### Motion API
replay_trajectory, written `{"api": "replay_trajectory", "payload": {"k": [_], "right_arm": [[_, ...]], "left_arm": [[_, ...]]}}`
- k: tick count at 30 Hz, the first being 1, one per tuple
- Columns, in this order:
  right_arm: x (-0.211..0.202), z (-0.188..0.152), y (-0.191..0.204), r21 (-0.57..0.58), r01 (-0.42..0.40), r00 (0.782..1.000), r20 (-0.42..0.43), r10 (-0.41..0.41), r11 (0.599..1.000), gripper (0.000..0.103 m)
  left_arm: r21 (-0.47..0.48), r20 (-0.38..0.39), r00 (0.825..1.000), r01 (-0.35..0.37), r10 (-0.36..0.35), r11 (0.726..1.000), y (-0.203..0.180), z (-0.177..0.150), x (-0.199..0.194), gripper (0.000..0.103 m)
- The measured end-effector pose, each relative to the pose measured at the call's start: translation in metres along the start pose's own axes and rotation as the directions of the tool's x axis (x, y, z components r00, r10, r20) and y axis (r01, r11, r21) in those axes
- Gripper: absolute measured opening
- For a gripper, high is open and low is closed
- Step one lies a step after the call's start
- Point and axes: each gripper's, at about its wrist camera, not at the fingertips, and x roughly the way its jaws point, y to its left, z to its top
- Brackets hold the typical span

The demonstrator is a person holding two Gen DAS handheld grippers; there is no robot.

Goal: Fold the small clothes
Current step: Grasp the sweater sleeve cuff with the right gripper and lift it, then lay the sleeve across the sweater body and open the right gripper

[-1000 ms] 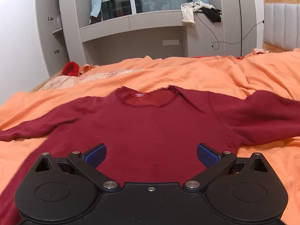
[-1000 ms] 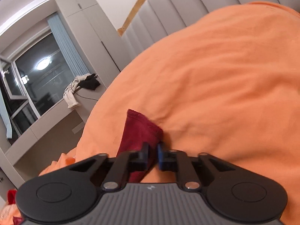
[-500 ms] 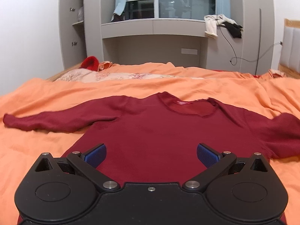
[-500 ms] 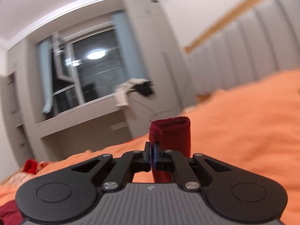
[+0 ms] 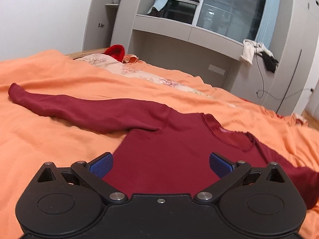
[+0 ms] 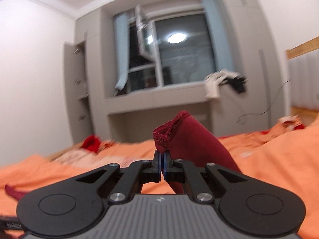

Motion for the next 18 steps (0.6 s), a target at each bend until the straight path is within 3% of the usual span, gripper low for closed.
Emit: {"api": "replay_trajectory", "payload": {"k": [4,7,12,18], "right_arm": [[0.032,-0.040,0.056,-0.079,-0.078,0.993,-0.100,0.070,0.994,0.002],[0.038,-0.074,0.089,-0.145,-0.162,0.974,-0.184,0.134,0.976,0.002],[0.030,-0.108,0.127,-0.199,-0.292,0.923,-0.314,0.221,0.935,0.002],[-0.001,-0.124,0.144,-0.271,-0.412,0.870,-0.400,0.287,0.870,0.003]], "left_arm": [[-0.032,0.008,1.000,-0.004,0.004,0.999,0.013,0.004,-0.002,0.103],[-0.060,0.016,1.000,-0.016,0.017,0.998,0.022,0.008,-0.001,0.103],[-0.087,0.021,0.999,-0.027,0.029,0.996,0.030,0.010,0.002,0.102],[-0.087,0.011,1.000,-0.024,0.025,0.996,0.027,0.010,0.009,0.103]]}}
